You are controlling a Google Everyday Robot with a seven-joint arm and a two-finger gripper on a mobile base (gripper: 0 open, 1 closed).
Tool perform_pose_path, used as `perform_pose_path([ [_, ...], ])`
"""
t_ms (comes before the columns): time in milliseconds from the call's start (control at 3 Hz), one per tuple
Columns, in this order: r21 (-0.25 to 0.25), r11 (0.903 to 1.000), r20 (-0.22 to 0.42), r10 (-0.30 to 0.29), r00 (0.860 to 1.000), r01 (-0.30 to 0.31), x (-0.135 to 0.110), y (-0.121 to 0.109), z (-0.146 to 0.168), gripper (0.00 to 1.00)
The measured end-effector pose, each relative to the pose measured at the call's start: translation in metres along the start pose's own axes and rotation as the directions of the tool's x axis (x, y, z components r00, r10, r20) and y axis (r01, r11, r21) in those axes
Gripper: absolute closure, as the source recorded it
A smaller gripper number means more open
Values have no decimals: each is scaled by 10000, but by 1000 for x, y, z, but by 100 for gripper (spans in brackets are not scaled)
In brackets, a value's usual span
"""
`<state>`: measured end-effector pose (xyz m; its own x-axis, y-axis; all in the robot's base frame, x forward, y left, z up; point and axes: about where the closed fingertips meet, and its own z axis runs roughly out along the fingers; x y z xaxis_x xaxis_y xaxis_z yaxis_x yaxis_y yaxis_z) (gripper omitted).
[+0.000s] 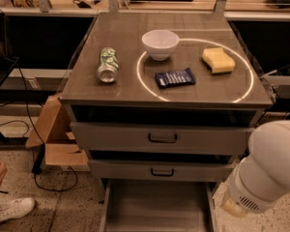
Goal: Close bottom drawer
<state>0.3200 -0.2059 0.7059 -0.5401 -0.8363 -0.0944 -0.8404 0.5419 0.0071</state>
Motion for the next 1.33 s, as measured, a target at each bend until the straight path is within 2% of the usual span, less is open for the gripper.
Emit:
perform_pose_path([
  [333,-618,9959,-581,625,9964,-660,17,30,62,100],
  [667,-618,9959,-581,625,9964,-660,17,30,62,100],
  [1000,-1130,9857,-525,1193,9915,-1246,32,41,81,100],
  [1333,-1816,9656,-575,1784,9823,-1860,52,59,127,100],
])
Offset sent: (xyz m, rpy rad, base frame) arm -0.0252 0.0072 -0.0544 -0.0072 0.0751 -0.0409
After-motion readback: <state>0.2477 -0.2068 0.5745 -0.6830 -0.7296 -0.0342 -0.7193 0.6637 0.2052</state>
